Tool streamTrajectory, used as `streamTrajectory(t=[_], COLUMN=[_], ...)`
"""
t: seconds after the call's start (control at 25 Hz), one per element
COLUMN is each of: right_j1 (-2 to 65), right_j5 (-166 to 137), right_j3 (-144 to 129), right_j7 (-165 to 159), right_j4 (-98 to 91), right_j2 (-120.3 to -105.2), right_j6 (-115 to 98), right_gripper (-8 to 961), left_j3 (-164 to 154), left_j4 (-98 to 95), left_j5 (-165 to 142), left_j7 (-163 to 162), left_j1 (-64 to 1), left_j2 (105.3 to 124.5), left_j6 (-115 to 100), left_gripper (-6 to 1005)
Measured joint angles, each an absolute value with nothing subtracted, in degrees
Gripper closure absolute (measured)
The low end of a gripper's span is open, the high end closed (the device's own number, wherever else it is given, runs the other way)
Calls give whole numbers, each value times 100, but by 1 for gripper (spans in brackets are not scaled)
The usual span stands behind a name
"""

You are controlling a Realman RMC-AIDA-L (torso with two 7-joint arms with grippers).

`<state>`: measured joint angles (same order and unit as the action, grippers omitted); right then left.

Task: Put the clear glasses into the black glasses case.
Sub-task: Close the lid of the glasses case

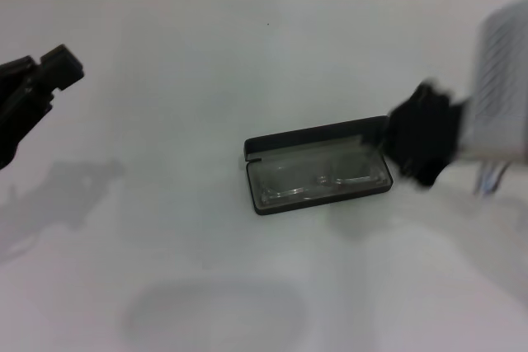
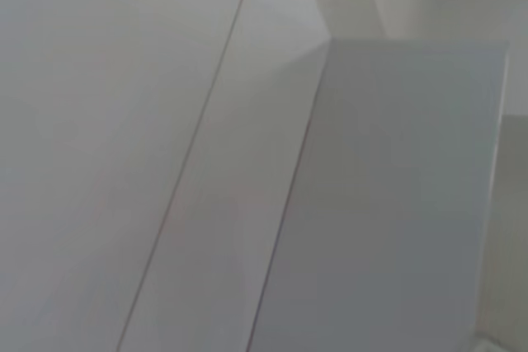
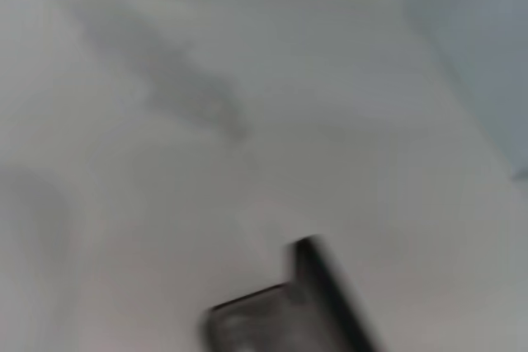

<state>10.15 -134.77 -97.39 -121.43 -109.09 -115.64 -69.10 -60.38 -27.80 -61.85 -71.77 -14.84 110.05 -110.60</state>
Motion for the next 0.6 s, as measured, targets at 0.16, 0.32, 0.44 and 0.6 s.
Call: streamTrajectory(t=[0.16, 0.32, 0.44, 0.6], right_j1=[898, 860, 868, 880], right_j5=[-12527, -11622, -10970, -10389], right_j3=[-8295, -6860, -5860, -4858], right_j7=[-12026, -11887, -11501, -10869], right_j4=[-11025, -10679, -10303, -9776], right_j2=[-11558, -11557, -11558, -11558], right_j6=[-7183, -7296, -7622, -8173], right_gripper=[927, 926, 926, 923], left_j3=[-6017, -6011, -6012, -6040], left_j4=[-2670, -2658, -2671, -2673], left_j5=[-6190, -6349, -6827, -7698], left_j7=[-7297, -7504, -7682, -7981], left_j1=[-1873, -2347, -2816, -3436], left_j2=[11066, 11168, 11283, 11520], left_j6=[-10794, -10285, -9736, -8941], left_gripper=[938, 935, 931, 786])
